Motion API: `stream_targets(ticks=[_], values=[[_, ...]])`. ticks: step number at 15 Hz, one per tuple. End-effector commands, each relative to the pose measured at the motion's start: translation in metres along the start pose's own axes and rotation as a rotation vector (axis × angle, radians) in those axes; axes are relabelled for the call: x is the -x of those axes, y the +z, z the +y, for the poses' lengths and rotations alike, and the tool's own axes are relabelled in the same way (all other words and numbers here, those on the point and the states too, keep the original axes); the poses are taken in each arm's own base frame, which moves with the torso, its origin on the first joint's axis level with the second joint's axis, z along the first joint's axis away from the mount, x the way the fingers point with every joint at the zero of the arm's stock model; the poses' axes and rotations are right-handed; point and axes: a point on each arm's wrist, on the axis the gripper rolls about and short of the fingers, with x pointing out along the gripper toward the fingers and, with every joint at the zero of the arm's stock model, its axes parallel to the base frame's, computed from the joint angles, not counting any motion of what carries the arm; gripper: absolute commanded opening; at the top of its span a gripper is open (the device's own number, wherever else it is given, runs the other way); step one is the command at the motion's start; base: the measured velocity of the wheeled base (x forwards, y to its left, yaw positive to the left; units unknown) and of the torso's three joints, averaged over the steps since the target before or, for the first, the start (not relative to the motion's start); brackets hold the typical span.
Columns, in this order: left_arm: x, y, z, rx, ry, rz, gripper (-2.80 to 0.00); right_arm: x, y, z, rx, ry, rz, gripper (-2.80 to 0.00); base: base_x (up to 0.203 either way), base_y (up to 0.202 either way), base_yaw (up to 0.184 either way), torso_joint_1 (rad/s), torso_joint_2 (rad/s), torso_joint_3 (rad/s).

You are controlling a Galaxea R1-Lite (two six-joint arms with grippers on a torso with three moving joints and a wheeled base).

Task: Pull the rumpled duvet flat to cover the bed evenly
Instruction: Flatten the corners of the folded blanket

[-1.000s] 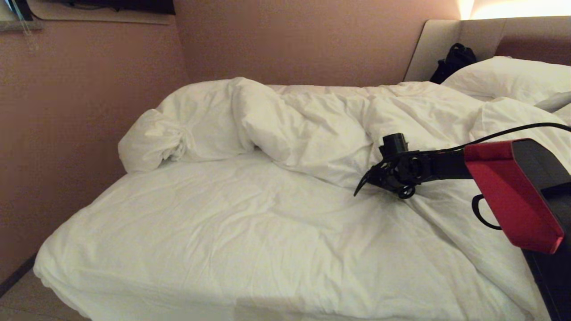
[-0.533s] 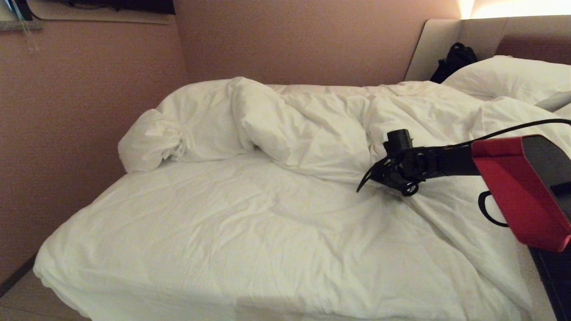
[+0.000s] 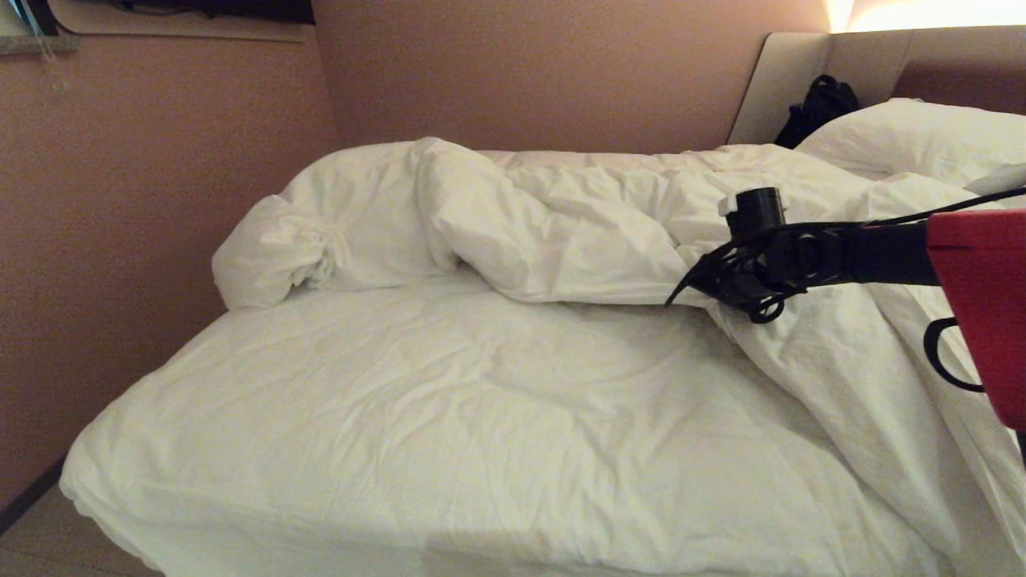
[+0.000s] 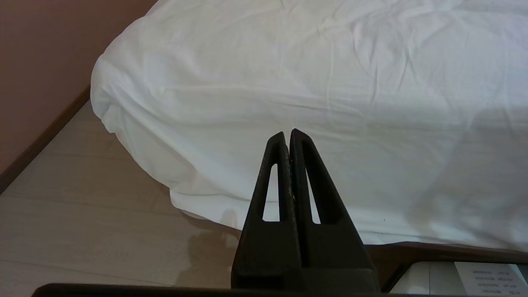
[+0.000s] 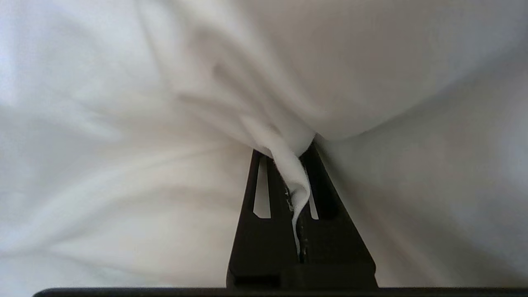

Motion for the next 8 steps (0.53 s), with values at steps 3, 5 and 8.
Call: stream_targets(ticks=[3, 5, 8], values=[[0.0, 0.0, 0.0, 0.0, 0.001, 0.001, -2.8, 0.054, 0.04, -0.013, -0.039, 0.017, -0.047, -2.8, 0.0, 0.0, 0.0, 0.0, 0.0, 0.0], [0.0, 0.0, 0.0, -0.001, 0.001, 0.001, -2.8, 0.086, 0.06, -0.023, -0.061, 0.074, -0.042, -2.8, 0.0, 0.0, 0.0, 0.0, 0.0, 0.0], [0.0, 0.0, 0.0, 0.0, 0.001, 0.001, -2.8, 0.134, 0.076, -0.036, -0.071, 0.166, 0.009, -2.8, 0.0, 0.0, 0.0, 0.0, 0.0, 0.0]])
